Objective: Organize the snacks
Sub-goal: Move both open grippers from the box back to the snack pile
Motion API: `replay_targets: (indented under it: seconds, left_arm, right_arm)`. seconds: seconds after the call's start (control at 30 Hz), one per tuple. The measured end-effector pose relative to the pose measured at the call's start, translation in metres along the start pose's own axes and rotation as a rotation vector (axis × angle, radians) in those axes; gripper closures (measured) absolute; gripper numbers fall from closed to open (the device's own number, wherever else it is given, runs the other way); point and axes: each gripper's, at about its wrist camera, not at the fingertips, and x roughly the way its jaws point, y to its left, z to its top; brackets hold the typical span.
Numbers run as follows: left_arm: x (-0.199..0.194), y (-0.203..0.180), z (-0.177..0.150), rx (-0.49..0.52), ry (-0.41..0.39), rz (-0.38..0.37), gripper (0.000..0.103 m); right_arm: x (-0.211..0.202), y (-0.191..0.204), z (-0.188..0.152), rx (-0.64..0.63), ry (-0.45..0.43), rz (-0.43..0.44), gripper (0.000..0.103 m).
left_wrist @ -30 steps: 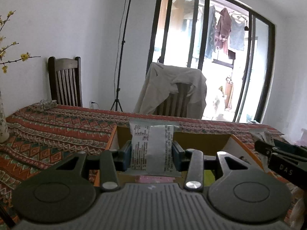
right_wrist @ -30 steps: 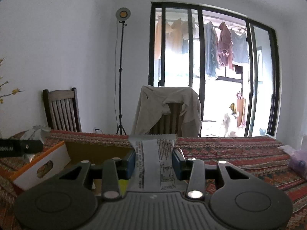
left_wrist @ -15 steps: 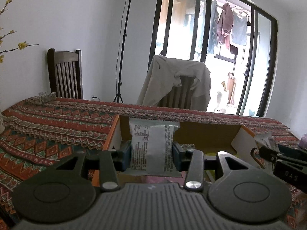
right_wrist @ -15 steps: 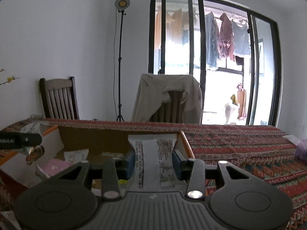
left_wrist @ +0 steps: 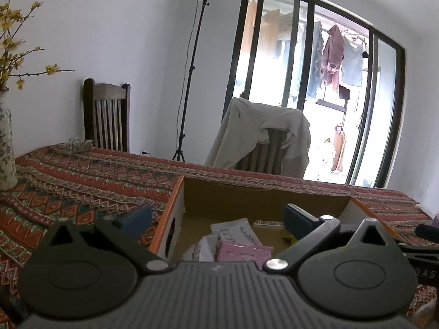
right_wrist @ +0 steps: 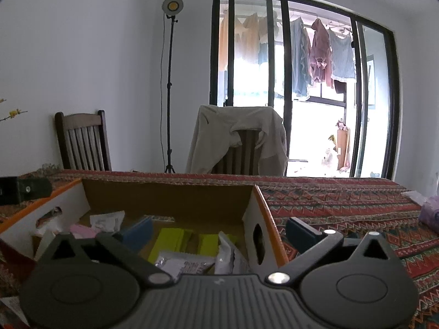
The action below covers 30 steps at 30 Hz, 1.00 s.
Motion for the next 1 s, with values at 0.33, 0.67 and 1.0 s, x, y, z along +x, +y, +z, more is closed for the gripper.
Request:
replay_targets:
  seconds: [0.33, 0.67, 1.0]
  left_arm:
    - [-0.008, -0.003, 0.005, -0.019, -0.013, 0.019, 0.0]
    - [-0.037, -0.008, 0.023, -0.037, -0.027, 0.006, 0.0]
    - [-0.072, -0.001, 0.012, 0.012, -0.01, 0.021, 0.0]
  right_arm:
    - [0.0, -0.002, 0.003, 0.007, 0.007, 0.014, 0.0]
    - [-0.019, 0.001, 0.024, -0.013, 0.02, 0.013, 0.0]
    - [-0.055, 0.003, 0.019, -0.048, 0.084, 0.007, 0.0]
